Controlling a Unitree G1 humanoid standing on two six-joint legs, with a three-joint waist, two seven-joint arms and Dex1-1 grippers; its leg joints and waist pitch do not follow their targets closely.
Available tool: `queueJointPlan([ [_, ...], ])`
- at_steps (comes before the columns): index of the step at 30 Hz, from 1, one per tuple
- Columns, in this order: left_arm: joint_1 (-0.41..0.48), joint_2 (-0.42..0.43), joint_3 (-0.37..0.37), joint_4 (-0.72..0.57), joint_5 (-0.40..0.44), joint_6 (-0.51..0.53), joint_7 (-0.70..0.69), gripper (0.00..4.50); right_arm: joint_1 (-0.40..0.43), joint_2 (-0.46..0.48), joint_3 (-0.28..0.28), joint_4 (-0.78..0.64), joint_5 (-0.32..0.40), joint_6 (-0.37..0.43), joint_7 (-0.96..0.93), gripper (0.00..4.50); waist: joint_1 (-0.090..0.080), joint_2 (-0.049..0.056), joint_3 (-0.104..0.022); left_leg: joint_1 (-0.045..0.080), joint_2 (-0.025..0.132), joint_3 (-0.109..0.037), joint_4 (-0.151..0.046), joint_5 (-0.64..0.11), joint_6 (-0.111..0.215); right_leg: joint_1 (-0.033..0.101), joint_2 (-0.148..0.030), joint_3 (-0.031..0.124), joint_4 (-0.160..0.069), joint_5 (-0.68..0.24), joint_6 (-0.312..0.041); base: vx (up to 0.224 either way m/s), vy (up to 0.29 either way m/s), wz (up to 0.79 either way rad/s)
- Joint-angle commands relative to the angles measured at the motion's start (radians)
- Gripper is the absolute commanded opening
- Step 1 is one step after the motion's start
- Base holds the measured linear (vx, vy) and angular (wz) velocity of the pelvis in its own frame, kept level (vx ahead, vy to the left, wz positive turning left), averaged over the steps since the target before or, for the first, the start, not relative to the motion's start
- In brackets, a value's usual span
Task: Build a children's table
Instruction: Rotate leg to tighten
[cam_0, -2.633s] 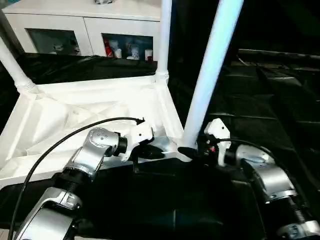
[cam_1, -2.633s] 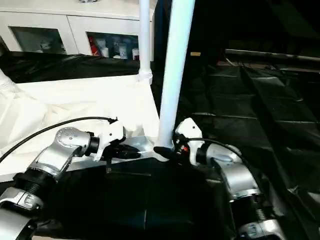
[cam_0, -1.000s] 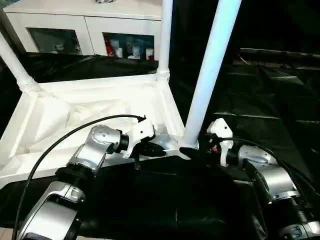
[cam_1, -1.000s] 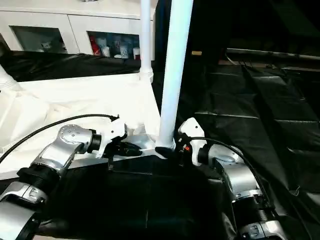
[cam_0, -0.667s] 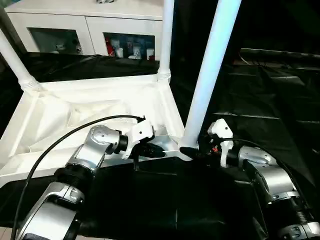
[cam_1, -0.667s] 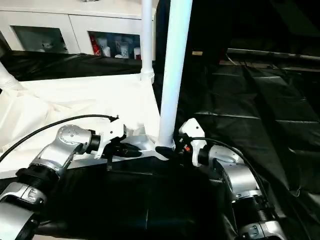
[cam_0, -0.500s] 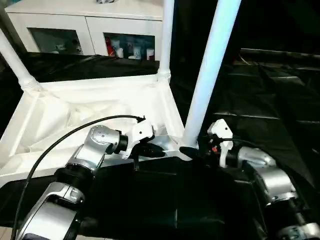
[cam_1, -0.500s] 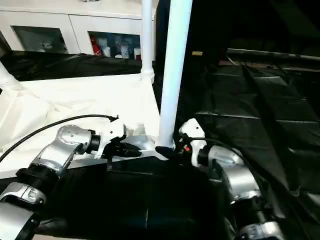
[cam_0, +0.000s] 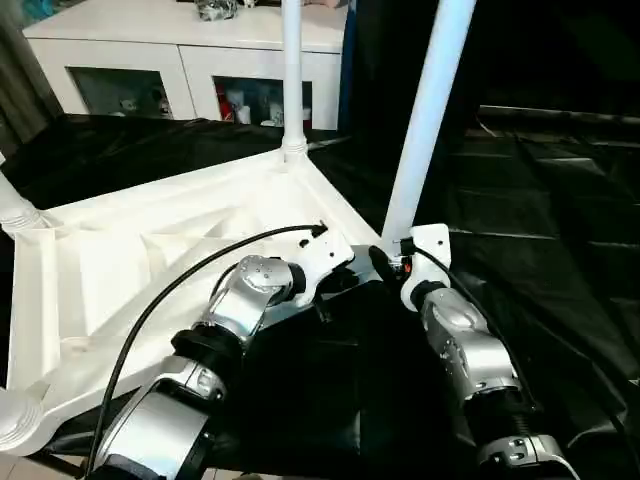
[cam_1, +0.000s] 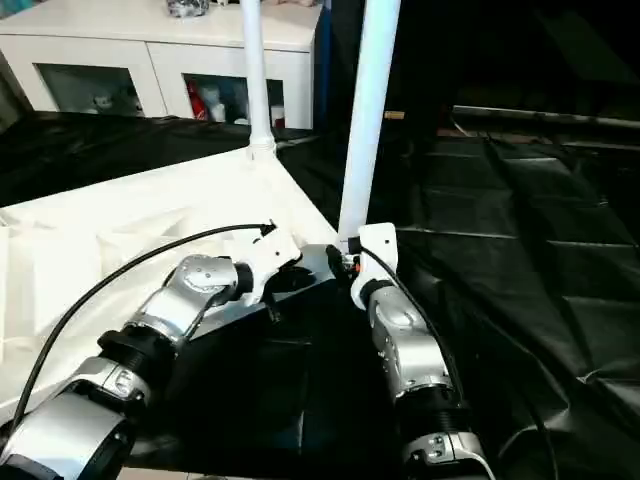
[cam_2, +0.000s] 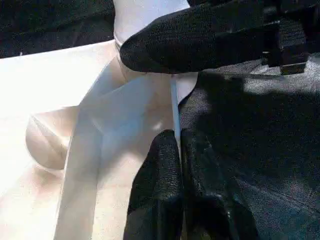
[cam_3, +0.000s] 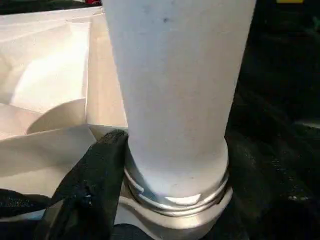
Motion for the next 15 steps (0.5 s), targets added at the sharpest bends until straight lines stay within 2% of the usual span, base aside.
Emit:
queueJointPlan([
  [1, 0.016, -0.031, -0.033, 0.022, -0.003, -0.015, -0.026, 0.0, 0.0, 0.014, 0.067, -0.013, 0.019, -0.01, 0.117, 3.05, -0.001, -0.008, -0.042, 0.012, 0.075, -0.042, -0.082, -0.208, 0.012, 0.016, -0.103, 0.056, -0.087, -0.164, -0.202, 0.0, 0.0, 0.0],
  [2, 0.028, -0.006, -0.035, 0.008, -0.014, -0.03, -0.082, 0.0, 0.009, -0.015, 0.067, -0.048, 0.066, -0.003, 0.203, 3.05, 0.0, -0.007, -0.043, 0.011, 0.074, -0.041, -0.081, -0.206, 0.015, 0.017, -0.104, 0.056, -0.087, -0.159, -0.203, 0.0, 0.0, 0.0],
  [3, 0.034, 0.007, -0.037, 0.0, -0.02, -0.037, -0.111, 0.0, 0.013, -0.031, 0.067, -0.062, 0.081, 0.001, 0.237, 3.26, 0.005, -0.01, -0.048, 0.005, 0.075, -0.042, -0.077, -0.169, 0.039, 0.026, -0.106, 0.056, -0.081, -0.108, -0.206, 0.0, 0.0, 0.0],
  [4, 0.034, 0.007, -0.037, 0.0, -0.02, -0.037, -0.111, 0.0, 0.013, -0.031, 0.067, -0.062, 0.081, 0.001, 0.237, 3.42, 0.005, -0.01, -0.048, 0.005, 0.075, -0.042, -0.077, -0.169, 0.039, 0.026, -0.106, 0.056, -0.081, -0.108, -0.206, 0.0, 0.0, 0.0],
  [6, 0.044, 0.033, -0.036, -0.01, -0.036, -0.052, -0.163, 0.0, 0.017, -0.079, 0.08, -0.08, 0.093, 0.01, 0.317, 3.5, 0.005, -0.01, -0.054, 0.002, 0.074, -0.039, -0.069, -0.105, 0.067, 0.026, -0.104, 0.052, -0.068, 0.0, -0.227, 0.0, 0.0, 0.0],
  [7, 0.046, 0.039, -0.035, -0.012, -0.04, -0.054, -0.172, 0.0, 0.019, -0.091, 0.083, -0.085, 0.095, 0.013, 0.336, 3.6, 0.005, -0.01, -0.053, 0.0, 0.074, -0.038, -0.068, -0.089, 0.081, 0.027, -0.103, 0.049, -0.066, 0.028, -0.237, 0.0, 0.0, 0.0],
  [8, 0.054, 0.066, -0.027, -0.023, -0.062, -0.073, -0.228, 0.0, 0.028, -0.151, 0.102, -0.111, 0.098, 0.027, 0.428, 3.6, 0.005, -0.011, -0.051, 0.0, 0.073, -0.037, -0.067, -0.099, 0.088, 0.027, -0.101, 0.047, -0.068, 0.022, -0.241, 0.0, 0.0, 0.0],
  [9, 0.054, 0.066, -0.027, -0.023, -0.062, -0.073, -0.228, 0.0, 0.028, -0.151, 0.102, -0.111, 0.098, 0.027, 0.428, 3.85, 0.005, -0.011, -0.051, -0.001, 0.075, -0.038, -0.067, -0.101, 0.089, 0.029, -0.102, 0.047, -0.067, 0.02, -0.242, 0.0, 0.0, 0.0],
  [10, 0.056, 0.073, -0.024, -0.026, -0.069, -0.078, -0.244, 0.0, 0.032, -0.167, 0.106, -0.119, 0.099, 0.032, 0.455, 3.85, 0.005, -0.009, -0.051, -0.001, 0.076, -0.038, -0.067, -0.104, 0.092, 0.027, -0.101, 0.048, -0.067, 0.017, -0.243, 0.0, 0.0, 0.0],
  [12, 0.06, 0.128, -0.013, -0.035, -0.091, -0.089, -0.335, 0.0, 0.06, -0.262, 0.125, -0.182, 0.133, 0.073, 0.609, 3.85, 0.006, -0.007, -0.052, 0.002, 0.077, -0.038, -0.068, -0.106, 0.092, 0.028, -0.099, 0.046, -0.066, 0.019, -0.246, 0.0, 0.0, 0.0],
  [15, 0.063, 0.163, 0.001, -0.045, -0.118, -0.086, -0.398, 0.0, 0.07, -0.307, 0.128, -0.199, 0.149, 0.084, 0.683, 3.85, 0.009, -0.009, -0.052, 0.0, 0.079, -0.035, -0.066, -0.105, 0.099, 0.027, -0.099, 0.044, -0.061, 0.036, -0.261, 0.0, 0.0, 0.0],
])
